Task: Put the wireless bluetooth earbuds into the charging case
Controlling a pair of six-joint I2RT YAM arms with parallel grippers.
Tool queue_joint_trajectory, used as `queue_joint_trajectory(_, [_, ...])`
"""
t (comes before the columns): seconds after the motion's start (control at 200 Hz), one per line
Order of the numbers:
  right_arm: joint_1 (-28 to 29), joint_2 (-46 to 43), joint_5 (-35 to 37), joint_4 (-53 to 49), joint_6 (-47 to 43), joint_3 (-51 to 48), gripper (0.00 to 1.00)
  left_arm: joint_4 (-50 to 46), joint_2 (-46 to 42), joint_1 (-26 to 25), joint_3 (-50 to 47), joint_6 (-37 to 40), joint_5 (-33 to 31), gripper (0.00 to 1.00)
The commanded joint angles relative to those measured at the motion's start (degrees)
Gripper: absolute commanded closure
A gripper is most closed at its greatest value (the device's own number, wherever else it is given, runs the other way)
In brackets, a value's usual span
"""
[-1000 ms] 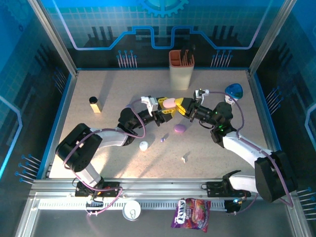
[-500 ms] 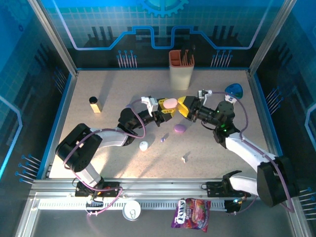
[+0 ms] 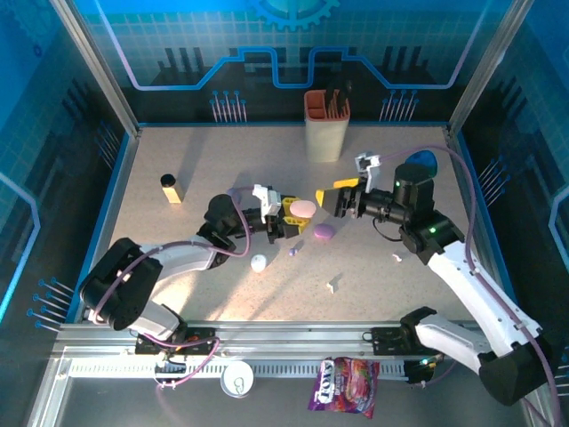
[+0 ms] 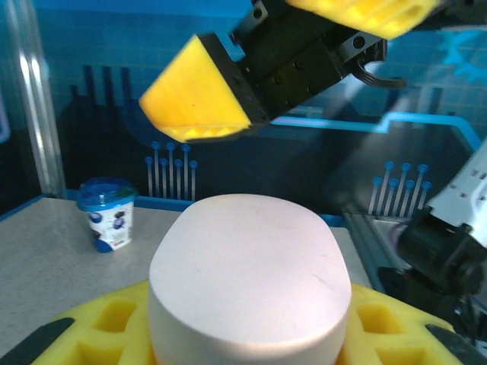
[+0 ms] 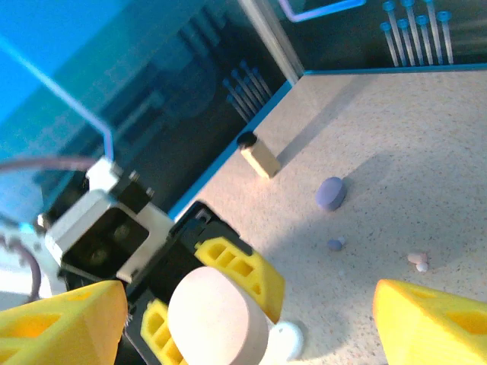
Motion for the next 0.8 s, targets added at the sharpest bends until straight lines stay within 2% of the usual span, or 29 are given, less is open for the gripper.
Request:
queue_joint_trajectory(0.0, [5.58,0.73,5.37,-12.25,-22.97,3.91,0.13,-3.85,-2.28,0.39,-1.3,0.94,5.48,0.71])
queue_joint_trajectory(0.095, [10.12,1.83,9.06,-14.05,-31.39,4.46,0.1,-3.3,-2.68,0.41,-2.05,0.69,5.0,0.71])
queue_joint_trajectory(0.17, [12.56,2.72,10.58,-13.02,-34.55,3.79,0.08,-1.99,-2.68,0.41,-2.55,0.22,4.82,0.71])
queue_joint_trajectory(0.415, [13.16,4.45,18.87,-10.43,-33.61,2.88,0.08,0.13,-2.42,0.37,-2.51,-0.92,5.29,0.72])
queue_joint_trajectory(0.595, [12.89,3.65,22.19,-9.37,-32.58,2.01,0.08,-0.42,-2.95,0.41,-2.26,-0.8,5.18,0.72])
queue_joint_trajectory(0.795, [9.32,2.42,21.22,-4.71,-25.11,0.8,0.1,-1.27,-3.36,0.43,-2.83,1.09,4.57,0.75])
